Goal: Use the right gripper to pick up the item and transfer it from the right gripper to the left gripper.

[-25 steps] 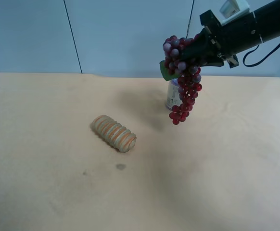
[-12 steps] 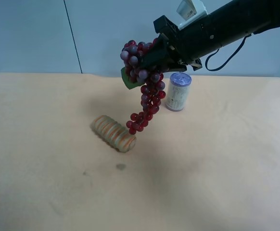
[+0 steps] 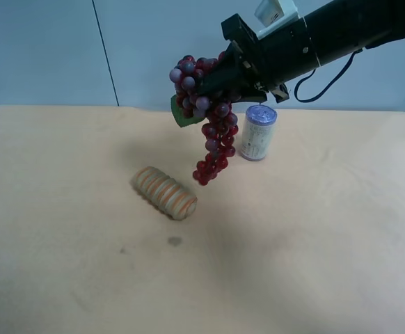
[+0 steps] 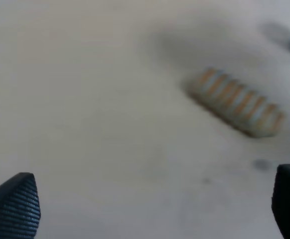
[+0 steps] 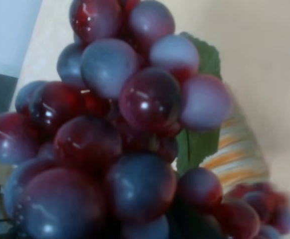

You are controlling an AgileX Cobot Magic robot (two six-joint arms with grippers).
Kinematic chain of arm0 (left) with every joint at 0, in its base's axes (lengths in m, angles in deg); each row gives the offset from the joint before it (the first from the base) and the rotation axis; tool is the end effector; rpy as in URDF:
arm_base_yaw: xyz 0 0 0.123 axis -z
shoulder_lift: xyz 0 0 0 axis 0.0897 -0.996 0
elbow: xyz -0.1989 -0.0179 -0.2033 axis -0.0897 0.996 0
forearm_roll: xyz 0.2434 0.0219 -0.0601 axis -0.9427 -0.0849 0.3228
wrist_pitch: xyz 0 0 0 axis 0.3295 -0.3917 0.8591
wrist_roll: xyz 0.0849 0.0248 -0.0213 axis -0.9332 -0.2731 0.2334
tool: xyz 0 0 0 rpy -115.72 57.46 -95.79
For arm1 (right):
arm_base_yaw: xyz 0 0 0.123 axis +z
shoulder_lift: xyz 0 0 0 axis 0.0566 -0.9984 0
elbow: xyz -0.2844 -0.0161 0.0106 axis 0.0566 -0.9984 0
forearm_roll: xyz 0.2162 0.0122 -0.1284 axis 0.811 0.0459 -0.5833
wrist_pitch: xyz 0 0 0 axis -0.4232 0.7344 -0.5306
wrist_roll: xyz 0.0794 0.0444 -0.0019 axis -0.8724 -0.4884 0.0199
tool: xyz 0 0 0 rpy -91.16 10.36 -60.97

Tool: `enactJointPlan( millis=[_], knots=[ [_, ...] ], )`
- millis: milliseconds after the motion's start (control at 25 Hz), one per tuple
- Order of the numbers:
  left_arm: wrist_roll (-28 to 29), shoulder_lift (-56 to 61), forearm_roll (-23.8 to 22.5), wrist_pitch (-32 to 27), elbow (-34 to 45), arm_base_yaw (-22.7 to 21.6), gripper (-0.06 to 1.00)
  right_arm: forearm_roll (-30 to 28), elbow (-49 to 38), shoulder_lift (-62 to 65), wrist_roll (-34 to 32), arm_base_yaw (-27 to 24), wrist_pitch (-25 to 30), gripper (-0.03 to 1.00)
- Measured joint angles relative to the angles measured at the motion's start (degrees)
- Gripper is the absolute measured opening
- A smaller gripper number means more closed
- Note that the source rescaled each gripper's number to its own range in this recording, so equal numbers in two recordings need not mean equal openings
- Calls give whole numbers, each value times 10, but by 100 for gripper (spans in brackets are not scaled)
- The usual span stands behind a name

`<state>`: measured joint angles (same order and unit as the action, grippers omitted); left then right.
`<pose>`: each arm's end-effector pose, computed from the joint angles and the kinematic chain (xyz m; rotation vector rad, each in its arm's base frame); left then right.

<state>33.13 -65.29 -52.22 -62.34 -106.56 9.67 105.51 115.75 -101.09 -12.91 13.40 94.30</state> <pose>0.0335 -0.0184 0.2944 0.0232 2.0536 -0.3280 0.3150 0.1620 0.2824 -0.3496 2.4303 1.2363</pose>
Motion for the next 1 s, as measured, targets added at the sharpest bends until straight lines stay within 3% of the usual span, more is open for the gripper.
enactJointPlan(
  millis=[320, 440, 520, 680, 800, 880, 1000],
  knots=[
    [-232, -227, 213, 148, -4, 0, 100, 27, 0, 0, 1, 0, 15, 0],
    [-355, -311, 324, 170, -4, 0, 100, 44, 0, 0, 9, 0, 22, 0],
    [-457, -369, 421, 172, -4, 0, 100, 55, 0, 0, 18, 0, 30, 0],
    [-684, -464, 642, 147, -4, 0, 100, 66, 0, 0, 21, 0, 32, 0],
    [-855, -539, 793, 84, -4, 0, 100, 66, 0, 0, 21, 0, 32, 0],
    [-931, -585, 838, 27, -6, 0, 100, 69, 0, 0, 22, 0, 32, 0],
    [-980, -654, 856, -24, -17, 0, 100, 82, 0, 0, 22, 0, 38, 0]
  ],
)
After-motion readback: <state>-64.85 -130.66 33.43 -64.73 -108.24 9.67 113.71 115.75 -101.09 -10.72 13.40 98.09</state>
